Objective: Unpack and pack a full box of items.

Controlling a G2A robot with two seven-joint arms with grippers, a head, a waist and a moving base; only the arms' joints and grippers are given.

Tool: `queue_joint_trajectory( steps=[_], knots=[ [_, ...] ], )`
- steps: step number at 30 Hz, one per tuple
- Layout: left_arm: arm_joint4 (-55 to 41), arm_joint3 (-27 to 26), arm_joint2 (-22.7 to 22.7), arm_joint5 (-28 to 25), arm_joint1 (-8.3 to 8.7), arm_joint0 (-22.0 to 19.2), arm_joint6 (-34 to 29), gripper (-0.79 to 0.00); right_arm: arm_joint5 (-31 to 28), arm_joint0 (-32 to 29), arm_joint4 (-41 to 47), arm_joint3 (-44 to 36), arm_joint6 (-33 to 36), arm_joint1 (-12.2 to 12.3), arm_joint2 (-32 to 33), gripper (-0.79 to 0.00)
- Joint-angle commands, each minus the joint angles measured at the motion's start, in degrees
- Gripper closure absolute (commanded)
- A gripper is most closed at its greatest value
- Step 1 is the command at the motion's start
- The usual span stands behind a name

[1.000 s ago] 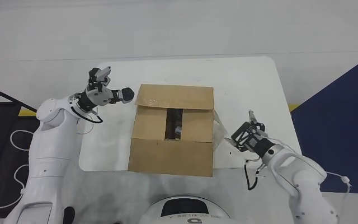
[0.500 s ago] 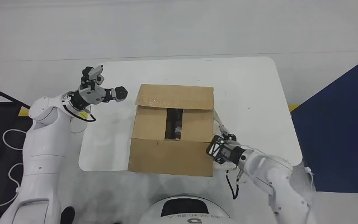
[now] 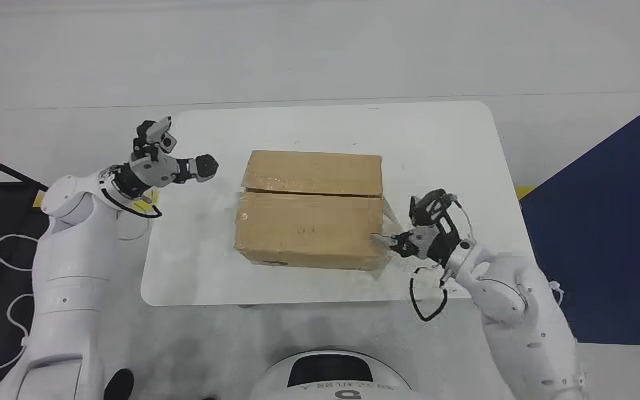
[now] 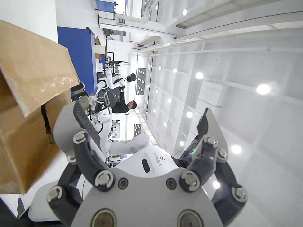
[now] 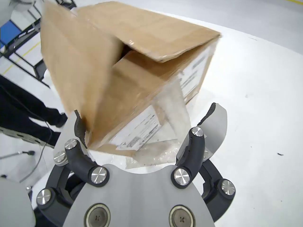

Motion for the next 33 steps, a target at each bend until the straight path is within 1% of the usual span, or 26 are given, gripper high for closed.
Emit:
queue_joint_trajectory(
  steps=[1, 3, 5, 8, 11, 16, 19, 23, 26, 28, 31, 33],
  knots=[
    [-0.07, 0.3, -0.27, -0.18, 0.11, 0.22, -0.05, -0.785, 3.01, 0.98, -0.64, 0.14, -0.07, -0.07, -0.76, -0.785],
    [-0.63, 0.54, -0.82, -0.4, 0.25, 0.59, -0.16, -0.785, 7.35, 1.52, -3.2, 0.08, -0.99, -0.21, -1.73, -0.785],
    [-0.83, 0.62, -1.17, -0.51, 0.38, 0.9, -0.28, -0.785, 9.83, 1.66, -5.46, -0.5, -2.38, -0.36, -3.24, -0.785],
    [-0.89, 0.66, -1.51, -0.56, 0.55, 1.27, -0.31, -0.785, 12.03, 1.69, -8.81, -1.15, -4.35, -0.48, -5.15, -0.785],
    [-0.93, 0.54, -1.81, -0.58, 0.71, 1.52, -0.22, -0.785, 13.52, 1.25, -10.28, -1.9, -6.97, -0.6, -6.46, -0.785],
    [-0.93, -0.15, -1.95, -0.56, 0.91, 1.91, -0.17, -0.785, 19.33, 0.46, -12.61, -2.61, -11.37, -0.97, -8.0, -0.785],
    [-1.3, -1.44, -1.5, -0.62, 0.91, 2.07, 0.04, -0.785, 23.4, 1.29, -16.09, -1.72, -12.41, -1.28, -10.17, -0.785],
    [-1.55, -3.57, -0.14, -0.97, 0.72, 2.07, 1.12, -0.785, 28.98, 3.23, -17.68, 0.65, -14.25, -1.83, -12.24, -0.785],
    [-2.18, -4.4, 0.83, -1.19, 0.53, 1.79, 2.28, -0.785, 30.37, 3.85, -17.28, 1.87, -16.14, -2.16, -13.62, -0.785],
    [-1.98, -4.68, 1.51, -1.28, 0.46, 1.55, 2.76, -0.785, 30.67, 2.89, -16.99, 1.04, -18.23, -2.17, -13.11, -0.785],
    [-1.17, -4.83, 2.35, -1.07, 0.45, 1.24, 3.2, -0.785, 32.86, -0.38, -18.02, -1.47, -21.46, -2.05, -11.13, -0.785],
    [0.14, -4.93, 2.83, -1.12, 0.53, 0.99, 3.38, -0.785, 33.24, -2.85, -17.14, -3.26, -22.87, -1.92, -9.1, -0.785]
  ],
)
